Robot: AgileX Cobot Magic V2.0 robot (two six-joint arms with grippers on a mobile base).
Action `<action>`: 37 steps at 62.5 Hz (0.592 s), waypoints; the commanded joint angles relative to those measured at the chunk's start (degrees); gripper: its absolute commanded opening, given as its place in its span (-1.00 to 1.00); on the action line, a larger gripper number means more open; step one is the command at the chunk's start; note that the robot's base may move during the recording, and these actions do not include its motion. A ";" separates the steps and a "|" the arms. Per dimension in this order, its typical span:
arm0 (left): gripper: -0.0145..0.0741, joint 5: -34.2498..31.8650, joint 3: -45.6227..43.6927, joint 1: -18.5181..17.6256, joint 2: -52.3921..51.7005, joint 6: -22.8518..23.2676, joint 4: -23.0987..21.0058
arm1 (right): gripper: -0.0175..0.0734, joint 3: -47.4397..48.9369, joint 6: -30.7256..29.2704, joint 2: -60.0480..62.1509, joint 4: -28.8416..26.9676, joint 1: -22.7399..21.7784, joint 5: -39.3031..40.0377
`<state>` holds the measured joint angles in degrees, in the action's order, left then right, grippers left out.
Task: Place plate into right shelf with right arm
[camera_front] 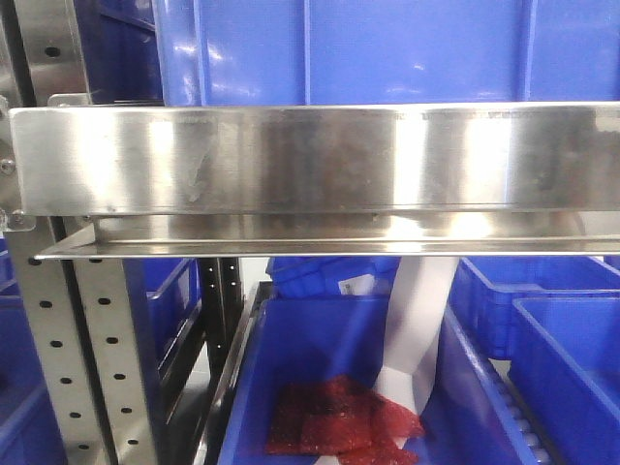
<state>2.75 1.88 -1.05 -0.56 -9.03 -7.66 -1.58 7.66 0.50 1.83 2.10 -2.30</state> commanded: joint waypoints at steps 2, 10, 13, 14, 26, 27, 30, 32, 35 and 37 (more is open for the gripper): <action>-0.96 -5.16 0.59 -0.11 -0.59 0.40 -0.47 | -0.49 0.77 -0.64 0.94 0.06 -0.20 4.87; -0.96 -5.16 0.59 -0.11 -0.59 0.40 -0.47 | -0.49 0.77 -0.64 0.94 0.06 -0.20 4.87; -0.96 -5.16 0.59 -0.11 -0.59 0.40 -0.47 | -0.49 0.77 -0.64 0.94 0.06 -0.20 4.87; -0.96 -5.16 0.59 -0.11 -0.59 0.40 -0.47 | -0.49 0.77 -0.64 0.94 0.06 -0.20 4.87; -0.96 -5.16 0.59 -0.11 -0.59 0.40 -0.47 | -0.49 0.77 -0.64 0.94 0.06 -0.20 4.87; -0.96 -5.16 0.59 -0.11 -0.59 0.40 -0.47 | -0.49 0.77 -0.64 0.94 0.06 -0.20 4.87; -0.96 -5.16 0.59 -0.11 -0.59 0.40 -0.47 | -0.49 0.77 -0.64 0.94 0.06 -0.20 4.87; -0.96 -5.16 0.59 -0.11 -0.59 0.40 -0.47 | -0.49 0.77 -0.64 0.94 0.06 -0.20 4.87; -0.96 -5.16 0.59 -0.11 -0.59 0.40 -0.47 | -0.49 0.77 -0.64 0.94 0.06 -0.20 4.87; -0.96 -5.16 0.59 -0.11 -0.59 0.40 -0.47 | -0.49 0.77 -0.64 0.94 0.06 -0.20 4.87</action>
<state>2.75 1.88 -1.05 -0.56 -9.03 -7.66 -1.58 7.66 0.50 1.83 2.10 -2.30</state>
